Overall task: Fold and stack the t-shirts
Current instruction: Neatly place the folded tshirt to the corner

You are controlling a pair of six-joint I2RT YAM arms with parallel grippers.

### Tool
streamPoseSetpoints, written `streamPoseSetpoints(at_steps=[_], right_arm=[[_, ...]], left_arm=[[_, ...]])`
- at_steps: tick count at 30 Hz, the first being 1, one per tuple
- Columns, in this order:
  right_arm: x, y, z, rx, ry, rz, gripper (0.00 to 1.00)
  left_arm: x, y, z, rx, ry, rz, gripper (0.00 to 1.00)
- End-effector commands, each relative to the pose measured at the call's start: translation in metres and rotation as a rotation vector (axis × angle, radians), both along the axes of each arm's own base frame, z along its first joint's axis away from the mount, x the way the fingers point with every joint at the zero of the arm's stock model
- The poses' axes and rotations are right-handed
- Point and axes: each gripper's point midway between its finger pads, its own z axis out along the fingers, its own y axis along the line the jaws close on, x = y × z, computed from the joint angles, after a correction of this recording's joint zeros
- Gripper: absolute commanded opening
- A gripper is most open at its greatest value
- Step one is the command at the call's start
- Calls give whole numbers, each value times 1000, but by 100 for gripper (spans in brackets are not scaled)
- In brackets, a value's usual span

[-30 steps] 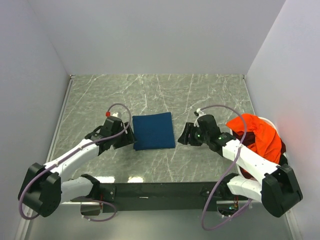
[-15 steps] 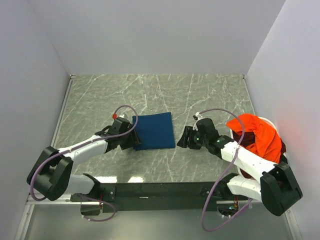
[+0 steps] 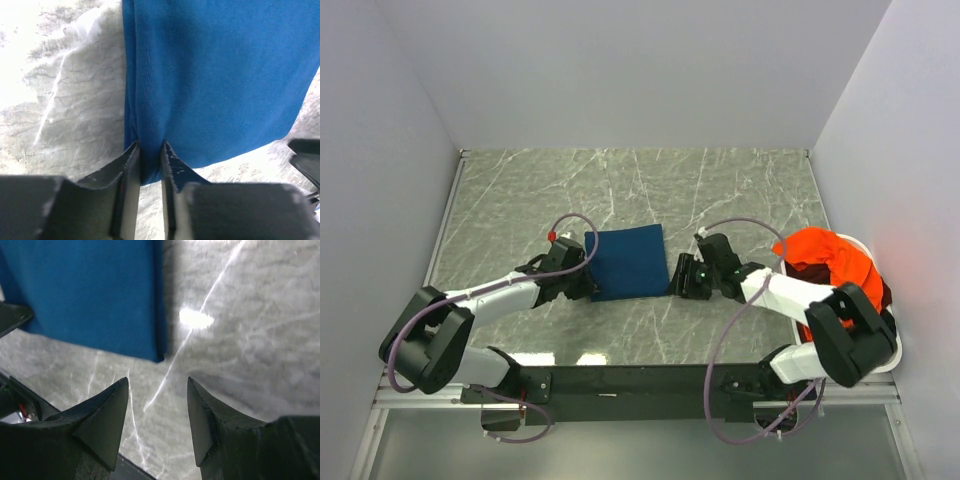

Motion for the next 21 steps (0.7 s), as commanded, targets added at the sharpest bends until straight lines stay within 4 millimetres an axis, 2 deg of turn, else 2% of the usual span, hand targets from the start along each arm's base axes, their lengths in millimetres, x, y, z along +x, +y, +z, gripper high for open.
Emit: streamPoseSetpoints(at_steps=[1,2,7,13,17,21], right_arm=[[30,17,16,38,-67,-22,57],[30,19,8,30,-45,-15,57],[39,32,0,54,-27,14,56],[35,40,-21,48,51,58,54],[30,37,-34,25,95,57,51],[34,27,-38,-33,90,35,43]], left_arm=[[-2,-4,-3,-22,-3,0,21],[-3,-3,-4,-19,-1,1,20],[-6,-1,-8,-16,11,7,18],[-9,2,-13,-4,22,11,17],[-9,4,-16,2,38,13,14],[-5,2,-20,-20,53,5,12]])
